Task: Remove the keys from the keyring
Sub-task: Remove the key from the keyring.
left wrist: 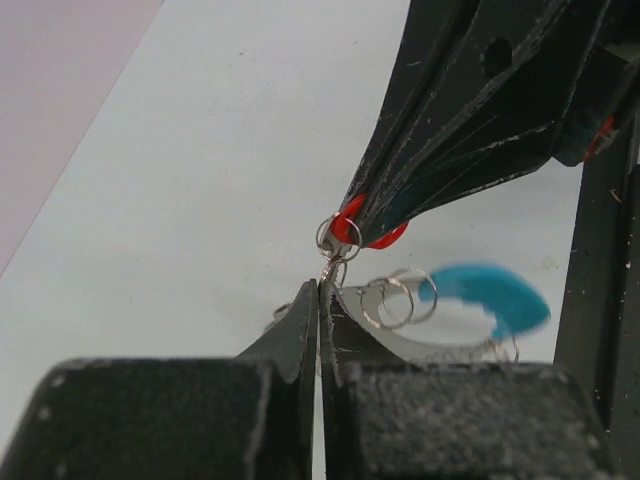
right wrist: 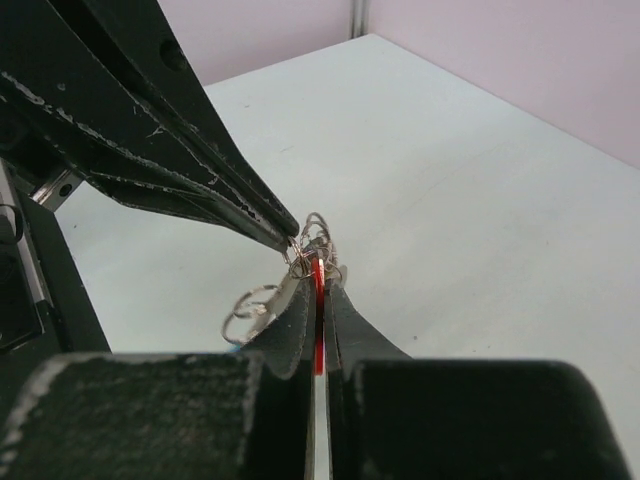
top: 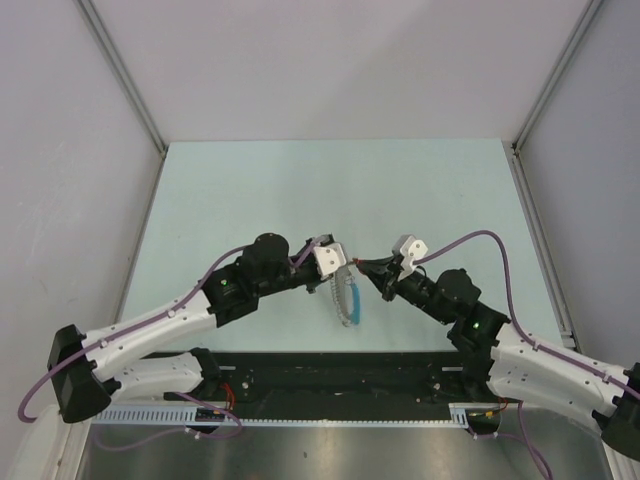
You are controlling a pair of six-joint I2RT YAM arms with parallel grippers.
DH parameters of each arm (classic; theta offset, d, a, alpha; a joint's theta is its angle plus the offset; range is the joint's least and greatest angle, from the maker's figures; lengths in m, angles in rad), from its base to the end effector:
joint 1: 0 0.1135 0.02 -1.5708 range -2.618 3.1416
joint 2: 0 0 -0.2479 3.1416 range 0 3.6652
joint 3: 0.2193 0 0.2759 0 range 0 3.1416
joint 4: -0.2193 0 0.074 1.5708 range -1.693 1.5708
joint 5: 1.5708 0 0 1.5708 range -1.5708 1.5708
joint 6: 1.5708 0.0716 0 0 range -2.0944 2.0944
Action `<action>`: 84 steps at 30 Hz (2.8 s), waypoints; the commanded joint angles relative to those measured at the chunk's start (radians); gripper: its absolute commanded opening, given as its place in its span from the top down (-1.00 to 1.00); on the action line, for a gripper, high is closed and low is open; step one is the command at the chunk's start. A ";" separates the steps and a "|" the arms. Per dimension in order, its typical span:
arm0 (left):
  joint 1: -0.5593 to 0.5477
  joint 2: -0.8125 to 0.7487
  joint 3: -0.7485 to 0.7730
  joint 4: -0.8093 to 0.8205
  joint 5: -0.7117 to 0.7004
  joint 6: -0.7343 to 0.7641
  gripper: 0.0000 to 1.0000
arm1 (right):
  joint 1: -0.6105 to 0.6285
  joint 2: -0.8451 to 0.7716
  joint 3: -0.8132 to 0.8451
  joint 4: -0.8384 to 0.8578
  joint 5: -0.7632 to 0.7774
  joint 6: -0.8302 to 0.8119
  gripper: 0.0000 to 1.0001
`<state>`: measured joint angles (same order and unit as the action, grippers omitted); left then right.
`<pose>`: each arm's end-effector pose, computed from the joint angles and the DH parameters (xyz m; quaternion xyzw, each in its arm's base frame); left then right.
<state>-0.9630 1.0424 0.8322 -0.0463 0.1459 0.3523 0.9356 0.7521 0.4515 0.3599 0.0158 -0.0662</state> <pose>0.1691 -0.2613 0.2934 0.5179 0.5977 -0.2382 0.5637 0.1548 0.2080 0.2691 -0.3243 0.6043 0.3016 0.6623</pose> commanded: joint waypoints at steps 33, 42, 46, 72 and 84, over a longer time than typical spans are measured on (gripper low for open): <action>0.001 -0.025 0.030 -0.001 -0.074 -0.035 0.99 | 0.115 -0.046 0.003 -0.099 0.012 -0.006 1.00; 0.001 -0.033 0.038 -0.015 -0.055 -0.038 0.99 | 0.152 -0.049 0.007 -0.099 0.073 -0.055 1.00; 0.038 -0.035 0.096 -0.122 0.024 -0.006 0.82 | 0.151 -0.095 0.007 -0.121 0.036 -0.151 1.00; 0.257 -0.018 0.173 -0.328 0.759 0.113 -0.07 | -0.356 0.142 0.472 -0.730 -1.162 -0.770 1.00; 0.148 -0.004 0.139 -0.247 0.704 -0.055 0.07 | -0.350 0.142 0.472 -0.745 -1.148 -0.796 1.00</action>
<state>-0.7998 1.0519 0.9821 -0.3382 0.8314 0.3550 0.5846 0.9024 0.8680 -0.3958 -1.0904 -0.8238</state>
